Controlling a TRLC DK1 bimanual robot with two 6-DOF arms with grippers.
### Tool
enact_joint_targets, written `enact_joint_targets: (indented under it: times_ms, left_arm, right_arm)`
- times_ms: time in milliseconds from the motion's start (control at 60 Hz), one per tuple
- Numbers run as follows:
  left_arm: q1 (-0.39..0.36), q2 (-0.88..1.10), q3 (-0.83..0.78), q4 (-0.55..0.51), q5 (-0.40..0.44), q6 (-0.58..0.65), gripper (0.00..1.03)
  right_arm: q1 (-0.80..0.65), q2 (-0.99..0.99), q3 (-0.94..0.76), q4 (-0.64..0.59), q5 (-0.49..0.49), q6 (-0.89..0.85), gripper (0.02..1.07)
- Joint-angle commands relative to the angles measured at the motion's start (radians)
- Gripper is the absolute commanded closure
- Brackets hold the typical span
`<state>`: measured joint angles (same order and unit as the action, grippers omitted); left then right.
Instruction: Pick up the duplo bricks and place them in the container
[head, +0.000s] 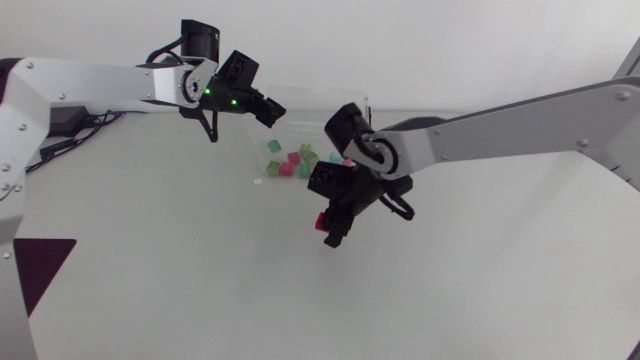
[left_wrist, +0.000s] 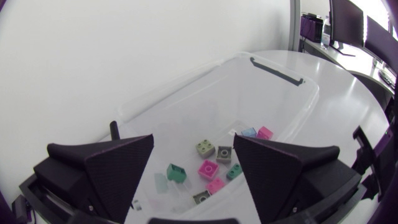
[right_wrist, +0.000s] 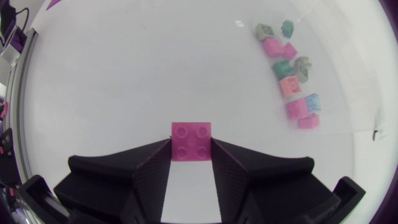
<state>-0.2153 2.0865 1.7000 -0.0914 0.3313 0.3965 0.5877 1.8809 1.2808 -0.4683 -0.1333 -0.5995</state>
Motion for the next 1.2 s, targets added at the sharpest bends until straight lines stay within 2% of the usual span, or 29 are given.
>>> enact_joint_targets:
  times_ms: [0,117,167,367,817,983,1117,1183]
  left_arm:
    - [0.011,-0.118,-0.08,-0.011,-0.011,0.002,0.04]
    - [0.013,-0.23,-0.18,-0.047,-0.037,0.005,0.04]
    - [0.011,-0.273,-0.218,-0.061,-0.072,0.008,0.04]
    - [0.033,-0.428,-0.367,-0.1,-0.084,0.008,0.04]
    - [0.021,-0.672,-0.686,-0.094,-0.117,0.004,0.04]
    - [0.024,-0.714,-0.804,-0.047,-0.153,0.002,0.04]
    - [0.007,-0.772,-0.915,0.053,-0.219,-0.002,0.04]
    - [0.004,-0.812,-0.964,0.097,-0.222,-0.008,0.04]
  right_arm:
    - [-0.022,-0.06,0.011,-0.018,0.001,0.001,0.78]
    - [-0.04,-0.098,0.04,-0.021,0.001,0.015,0.78]
    - [-0.051,-0.106,0.058,-0.021,0.001,0.023,0.78]
    - [-0.085,-0.114,0.132,-0.006,0.001,0.073,0.78]
    - [-0.155,-0.082,0.315,0.092,0.001,0.191,0.78]
    - [-0.181,-0.005,0.397,0.123,-0.002,0.218,0.78]
    - [-0.192,0.07,0.476,0.129,-0.002,0.233,0.78]
    - [-0.192,0.112,0.519,0.142,-0.002,0.241,0.78]
